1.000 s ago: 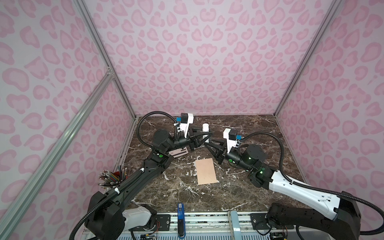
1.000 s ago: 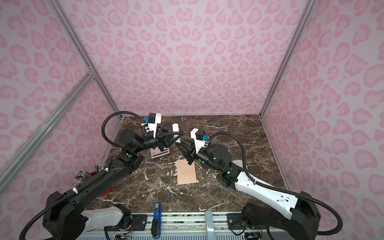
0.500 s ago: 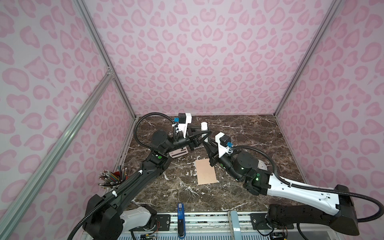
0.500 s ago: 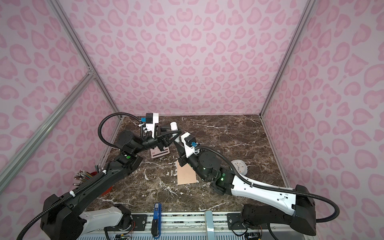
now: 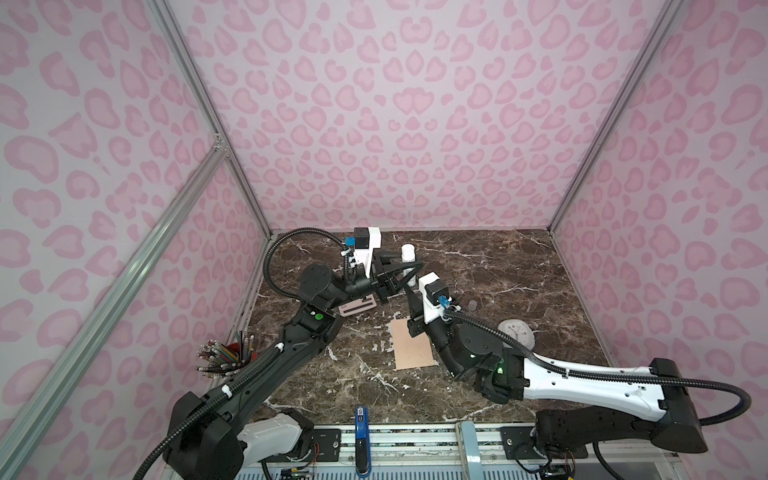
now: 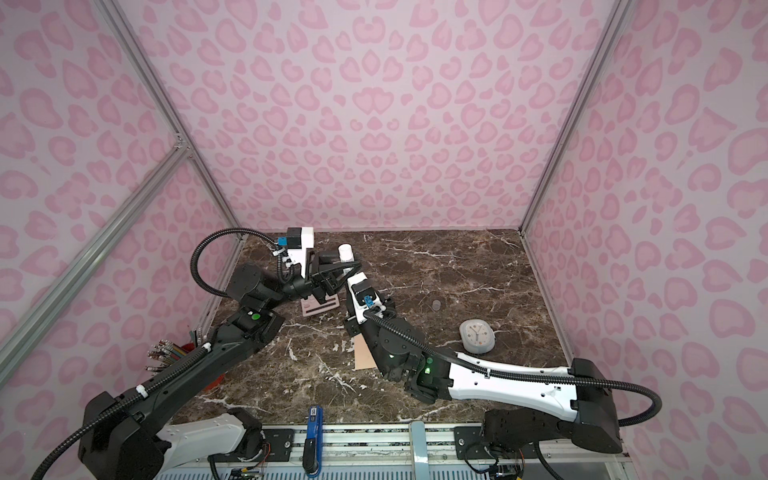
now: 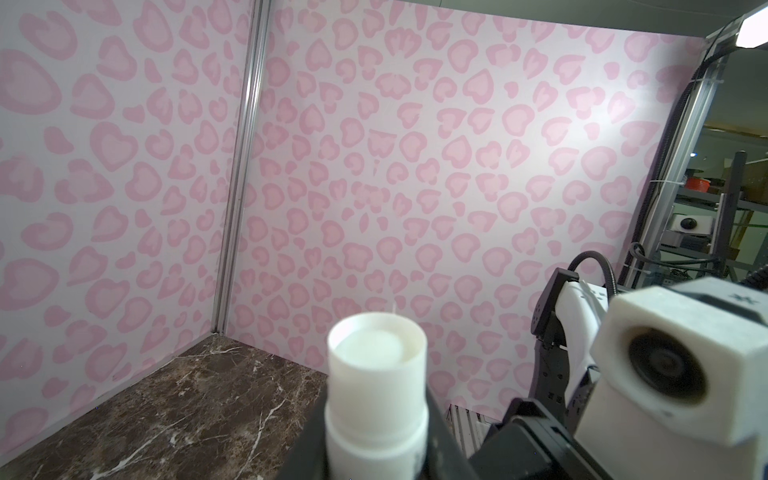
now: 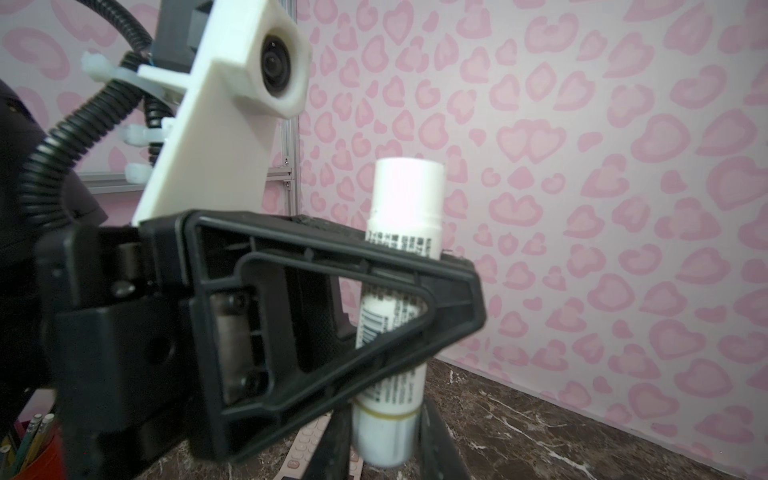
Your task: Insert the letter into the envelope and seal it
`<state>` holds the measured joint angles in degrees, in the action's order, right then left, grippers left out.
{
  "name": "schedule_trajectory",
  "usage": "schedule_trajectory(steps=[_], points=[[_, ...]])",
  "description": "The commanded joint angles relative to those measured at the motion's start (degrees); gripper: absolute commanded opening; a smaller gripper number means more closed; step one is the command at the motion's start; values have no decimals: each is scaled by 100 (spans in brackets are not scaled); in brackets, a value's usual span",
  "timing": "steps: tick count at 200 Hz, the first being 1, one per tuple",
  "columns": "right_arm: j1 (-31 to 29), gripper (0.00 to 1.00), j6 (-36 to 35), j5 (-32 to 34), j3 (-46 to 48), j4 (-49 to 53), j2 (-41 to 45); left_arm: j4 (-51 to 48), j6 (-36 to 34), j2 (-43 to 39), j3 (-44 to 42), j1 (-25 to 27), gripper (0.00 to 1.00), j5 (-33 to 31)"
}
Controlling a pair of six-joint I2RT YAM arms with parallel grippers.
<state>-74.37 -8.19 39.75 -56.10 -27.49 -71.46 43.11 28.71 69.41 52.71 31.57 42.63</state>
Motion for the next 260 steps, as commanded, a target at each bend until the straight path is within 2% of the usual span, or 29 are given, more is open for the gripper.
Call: schedule_trajectory(steps=[1,28,61,82,121,138,169,199,230,260], points=[[42,30,-1,-961,123,-253,207,-615,-207,-12,-59,-25,4,-731],[379,35,410,-1426,369,256,569,-514,-126,-41,-68,-113,4,-848],[798,36,696,-2155,714,560,979,-232,117,24,-74,-228,4,-742],[1253,35,1074,-3124,894,595,1131,75,408,122,-45,-281,4,-436],[2178,35,1973,-5211,1099,49,1136,1046,1328,499,65,-378,4,631],[2454,37,2381,-5770,1135,-265,1070,1680,1801,655,54,-404,4,962],[2769,41,2774,-6317,1189,-672,949,2234,2277,857,94,-406,4,1243],[2858,44,2910,-6636,1080,-837,743,2372,2352,920,97,-406,4,1274],[2858,44,2998,-6804,1011,-1059,549,2438,2385,960,57,-406,4,1283],[2858,40,2998,-6908,947,-1187,426,2570,2465,1002,38,-406,4,1291]])
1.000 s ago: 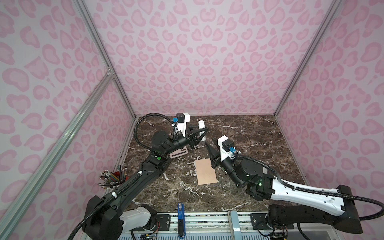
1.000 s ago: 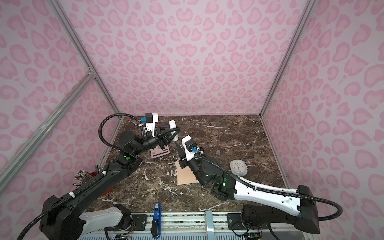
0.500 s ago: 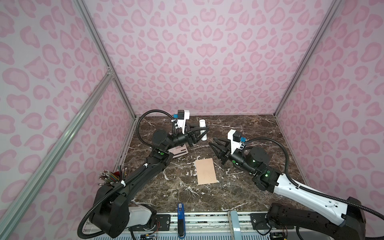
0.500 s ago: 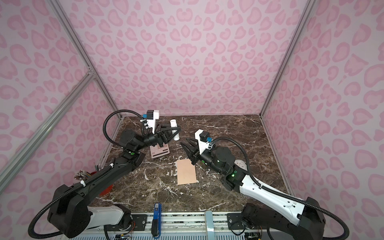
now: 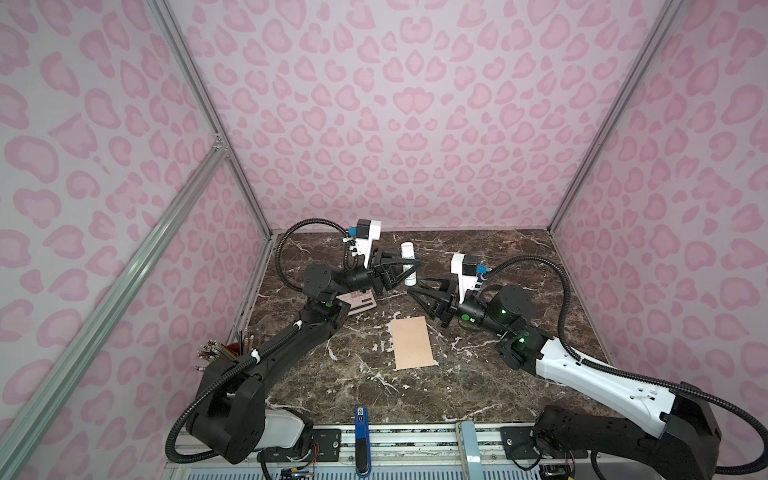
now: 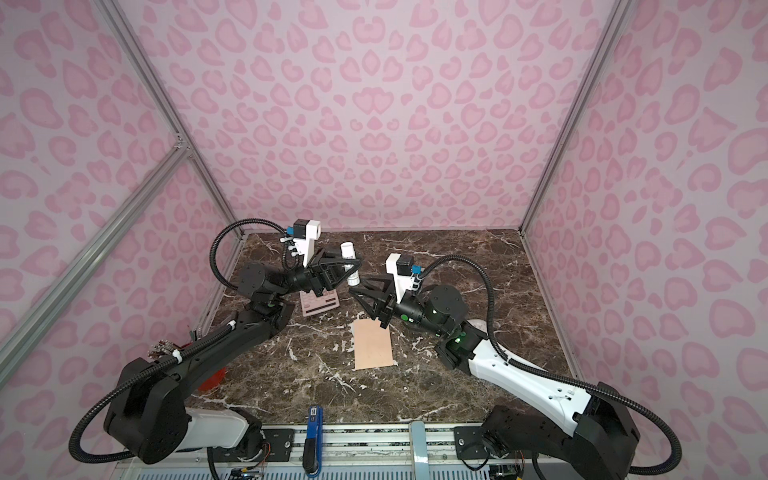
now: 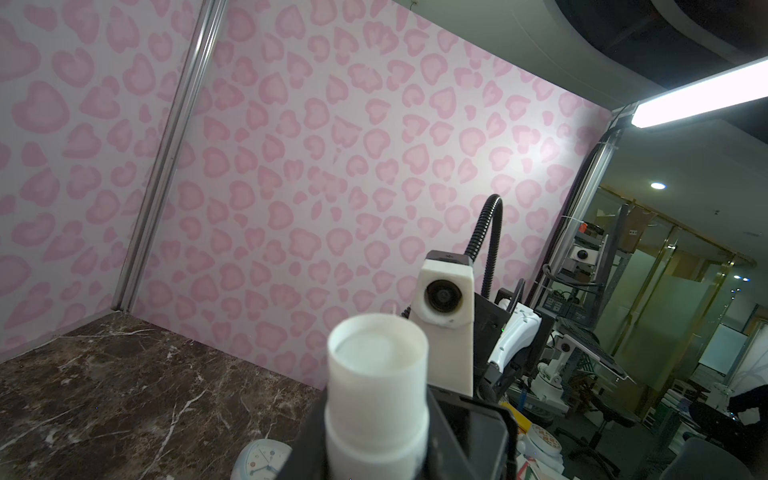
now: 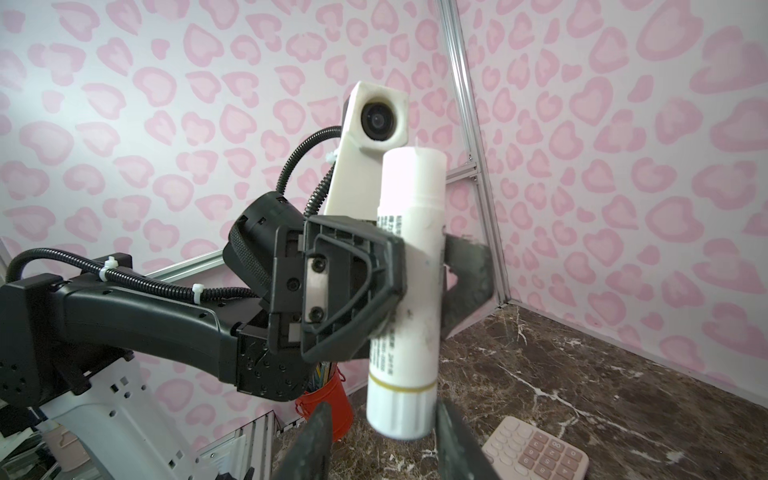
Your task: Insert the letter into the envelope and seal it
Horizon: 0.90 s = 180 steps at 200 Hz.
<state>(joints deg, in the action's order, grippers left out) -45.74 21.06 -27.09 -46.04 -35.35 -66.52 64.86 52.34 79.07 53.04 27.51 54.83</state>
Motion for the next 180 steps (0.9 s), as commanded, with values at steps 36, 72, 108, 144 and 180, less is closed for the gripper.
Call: schedule_trajectory(steps=[36,72,108,144,180], points=[[-7,34,42,-271,-117,-445,-126,427,109,62,-4,5,3,81],[-6,29,56,-304,-147,-466,-185,420,109,78,3,9,3,98],[-8,25,57,-288,-205,-469,-194,310,24,71,-13,36,3,99],[-122,23,-182,-115,-333,-147,-143,-66,-271,-8,-30,69,3,40],[-603,22,-944,695,-523,445,-39,-1143,-1081,-252,-17,174,3,-286]])
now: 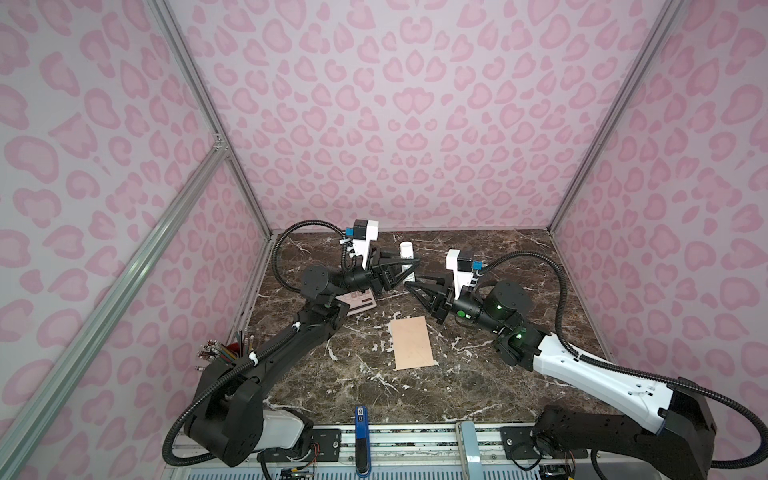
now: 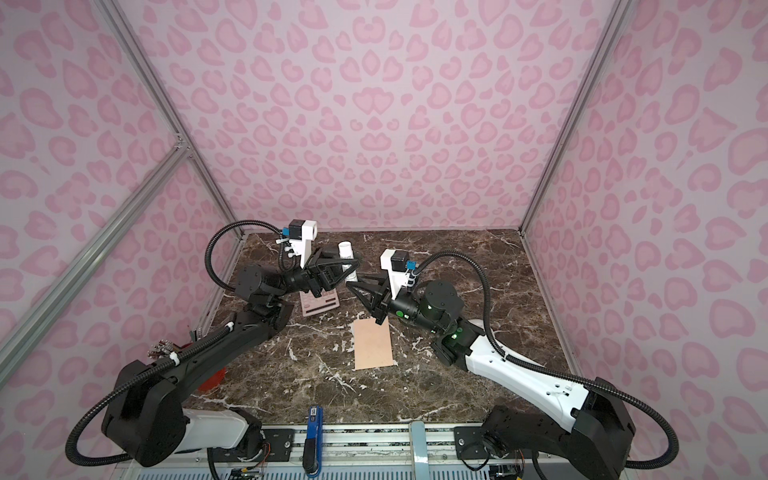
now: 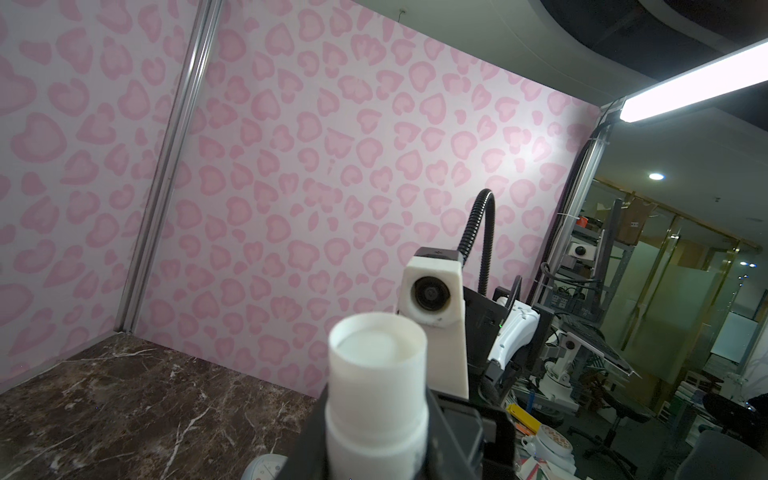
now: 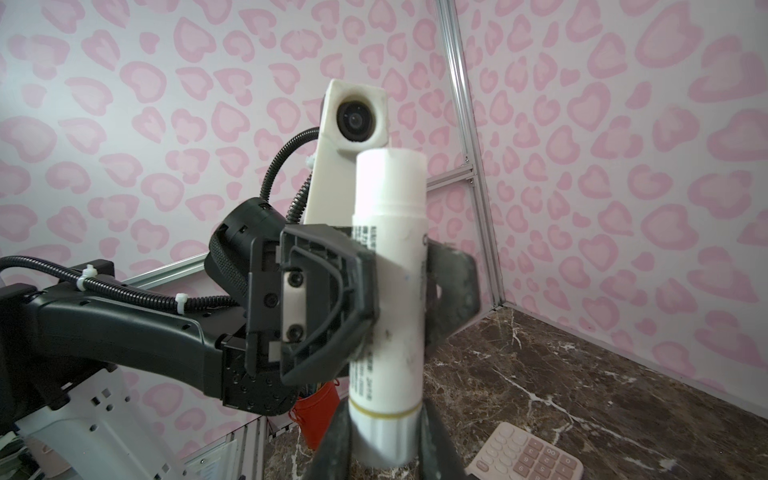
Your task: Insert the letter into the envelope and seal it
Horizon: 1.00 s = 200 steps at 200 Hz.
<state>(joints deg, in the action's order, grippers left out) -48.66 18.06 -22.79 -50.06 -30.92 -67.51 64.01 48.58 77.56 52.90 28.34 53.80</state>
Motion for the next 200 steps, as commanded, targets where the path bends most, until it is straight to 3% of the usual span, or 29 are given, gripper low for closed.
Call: schedule_trajectory(steps=[1,77,150,200], points=[[-323,22,-659,283,-124,4,65,-1084,-725,-105,-6,92,3,-198],[-1504,19,-2043,2974,-82,-248,286,-2164,-1624,-561,-96,189,3,-1016],[-2283,19,-2787,4474,-139,-816,135,-2674,-2083,-856,-256,262,3,-1610],[-2524,22,-3025,4840,-319,-831,-52,-2725,-2175,-935,-324,278,4,-1880]])
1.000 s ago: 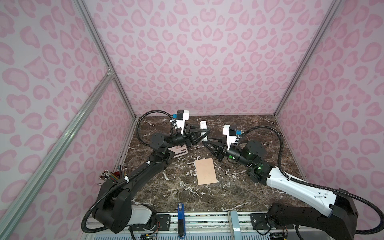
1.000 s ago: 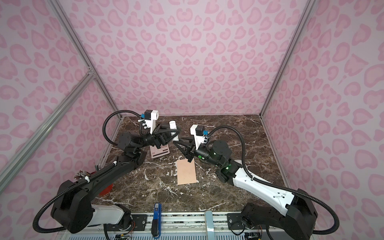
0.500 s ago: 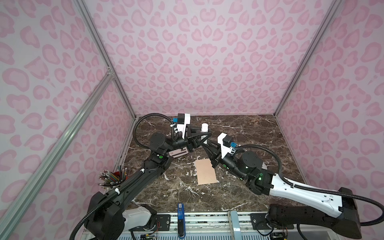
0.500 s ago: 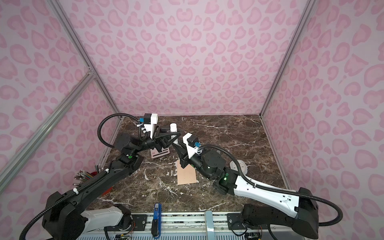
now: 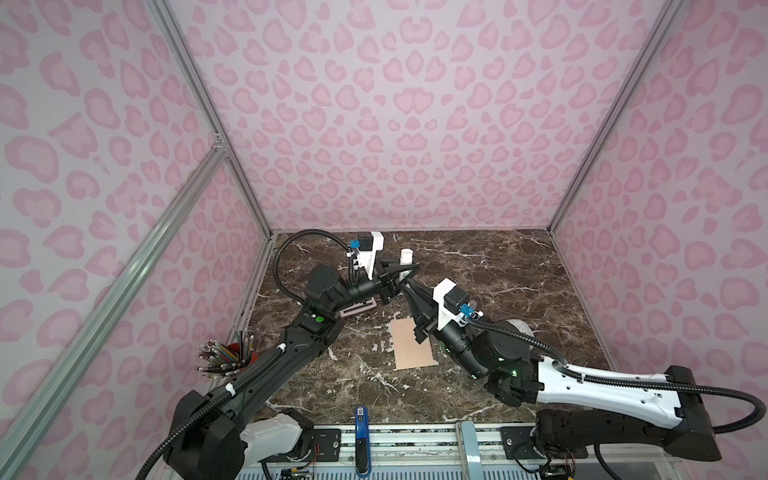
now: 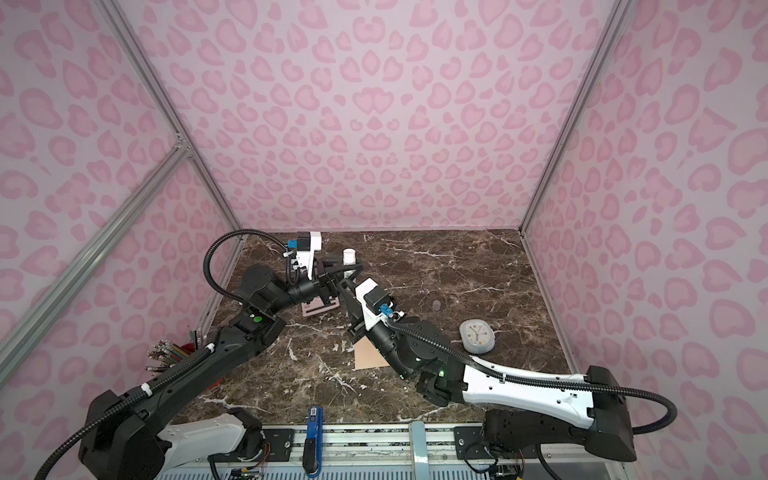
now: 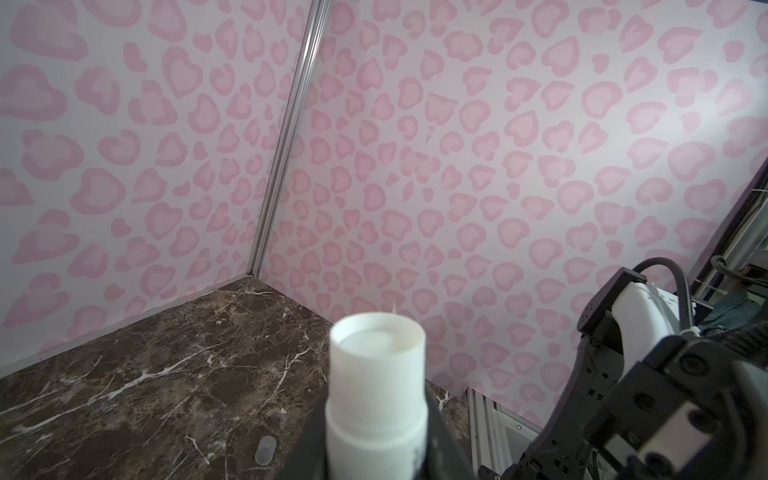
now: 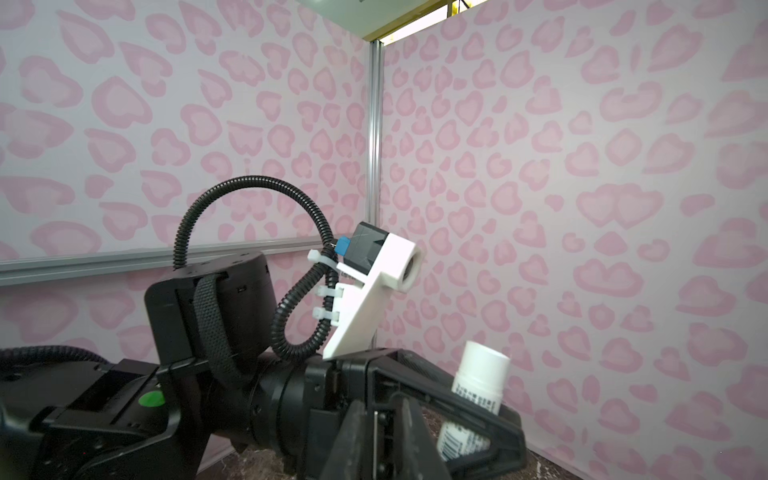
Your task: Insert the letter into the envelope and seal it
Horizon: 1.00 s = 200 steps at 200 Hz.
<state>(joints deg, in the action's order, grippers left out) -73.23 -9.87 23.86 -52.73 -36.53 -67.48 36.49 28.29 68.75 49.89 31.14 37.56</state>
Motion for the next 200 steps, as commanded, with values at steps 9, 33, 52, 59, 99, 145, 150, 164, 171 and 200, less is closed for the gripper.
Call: schedule_trajectory(steps=[9,33,52,59,99,145,150,164,171,200], points=[[-71,23,-268,231,-40,-201,-22,-36,-197,-88,-23,-2,3,-307],[-64,24,-381,366,76,1,191,-214,-336,-151,10,-2,4,-387],[4,25,-433,490,173,267,417,-314,-406,-156,47,-2,4,-386],[60,25,-435,510,213,360,513,-338,-422,-152,60,-2,4,-376],[737,26,-72,462,410,1300,1026,-551,-628,-160,134,-2,4,-294],[1799,28,554,165,891,1896,1249,-807,-1113,-322,-14,7,4,-328],[1904,28,623,121,937,1950,1247,-878,-1175,-327,-27,7,4,-329],[2214,28,796,-20,1038,2061,1230,-971,-1302,-353,-84,7,4,-355],[2387,29,910,-127,1076,2134,1201,-949,-1340,-362,-154,7,4,-346],[3033,32,1415,-440,916,2834,868,-855,-1452,-307,-354,15,4,-348]])
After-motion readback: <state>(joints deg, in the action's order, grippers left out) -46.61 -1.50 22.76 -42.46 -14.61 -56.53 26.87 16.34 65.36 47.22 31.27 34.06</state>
